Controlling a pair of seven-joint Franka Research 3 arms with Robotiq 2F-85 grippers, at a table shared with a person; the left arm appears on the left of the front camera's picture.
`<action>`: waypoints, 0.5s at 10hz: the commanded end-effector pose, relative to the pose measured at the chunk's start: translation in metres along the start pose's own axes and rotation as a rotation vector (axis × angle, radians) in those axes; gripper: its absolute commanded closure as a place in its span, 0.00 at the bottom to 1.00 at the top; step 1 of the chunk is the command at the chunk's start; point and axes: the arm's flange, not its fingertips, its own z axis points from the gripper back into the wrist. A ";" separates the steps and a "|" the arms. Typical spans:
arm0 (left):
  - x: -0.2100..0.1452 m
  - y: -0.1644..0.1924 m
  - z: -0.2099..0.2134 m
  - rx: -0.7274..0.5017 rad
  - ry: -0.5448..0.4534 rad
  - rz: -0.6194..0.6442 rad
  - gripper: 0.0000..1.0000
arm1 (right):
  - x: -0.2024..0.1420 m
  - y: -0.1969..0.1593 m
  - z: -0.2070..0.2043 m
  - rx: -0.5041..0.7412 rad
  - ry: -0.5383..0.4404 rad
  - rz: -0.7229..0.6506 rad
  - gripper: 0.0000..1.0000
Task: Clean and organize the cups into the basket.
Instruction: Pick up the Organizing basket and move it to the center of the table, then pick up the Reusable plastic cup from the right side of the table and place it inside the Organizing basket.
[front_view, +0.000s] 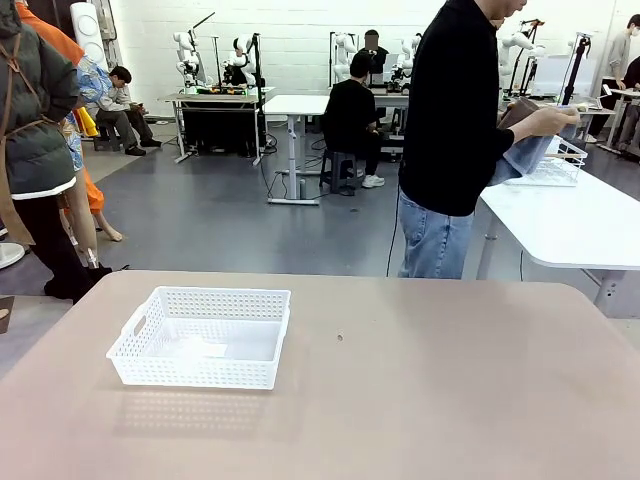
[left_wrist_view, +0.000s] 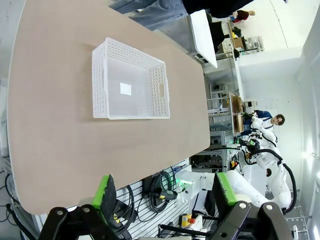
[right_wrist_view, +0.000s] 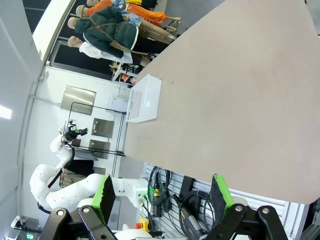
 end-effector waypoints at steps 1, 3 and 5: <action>-0.001 0.000 0.001 0.007 0.004 -0.001 0.00 | 0.002 0.001 0.001 0.021 -0.014 0.015 0.00; -0.001 0.000 0.001 0.007 0.004 -0.001 0.00 | 0.002 0.001 0.001 0.021 -0.014 0.015 0.00; -0.001 0.000 0.001 0.007 0.004 -0.001 0.00 | 0.002 0.001 0.001 0.021 -0.014 0.015 0.00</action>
